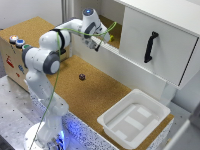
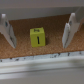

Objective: Put the yellow block on the table

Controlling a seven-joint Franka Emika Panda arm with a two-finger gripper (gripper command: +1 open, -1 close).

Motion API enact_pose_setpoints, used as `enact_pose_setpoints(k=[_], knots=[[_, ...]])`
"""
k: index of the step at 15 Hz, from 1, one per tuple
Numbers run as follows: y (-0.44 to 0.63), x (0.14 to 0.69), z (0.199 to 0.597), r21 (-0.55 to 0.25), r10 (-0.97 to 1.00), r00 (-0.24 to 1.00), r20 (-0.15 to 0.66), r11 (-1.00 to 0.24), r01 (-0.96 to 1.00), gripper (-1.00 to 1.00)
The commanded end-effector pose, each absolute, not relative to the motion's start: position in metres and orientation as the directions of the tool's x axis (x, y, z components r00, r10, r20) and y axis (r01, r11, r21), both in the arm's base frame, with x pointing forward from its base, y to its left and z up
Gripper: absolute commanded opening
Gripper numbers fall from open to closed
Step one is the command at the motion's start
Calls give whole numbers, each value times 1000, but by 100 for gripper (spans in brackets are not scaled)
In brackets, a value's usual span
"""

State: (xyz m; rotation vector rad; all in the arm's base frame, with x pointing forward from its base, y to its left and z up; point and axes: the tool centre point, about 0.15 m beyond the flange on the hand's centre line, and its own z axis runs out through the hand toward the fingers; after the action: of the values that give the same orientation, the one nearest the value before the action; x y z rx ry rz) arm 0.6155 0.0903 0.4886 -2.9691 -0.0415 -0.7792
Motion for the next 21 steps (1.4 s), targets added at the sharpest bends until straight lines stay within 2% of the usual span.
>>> enact_pose_setpoints(k=[1,5,9,10,17,21], knots=[[92,676,476,45,122,913,389,-993,114,100],[94,690,466,78,160,889,429,-987,140,100],[97,703,461,66,145,879,454,-989,129,100],[97,706,460,67,147,881,450,-989,131,-100],[103,705,459,49,133,874,468,-991,125,-100],[105,694,475,47,116,860,498,-993,106,-100]])
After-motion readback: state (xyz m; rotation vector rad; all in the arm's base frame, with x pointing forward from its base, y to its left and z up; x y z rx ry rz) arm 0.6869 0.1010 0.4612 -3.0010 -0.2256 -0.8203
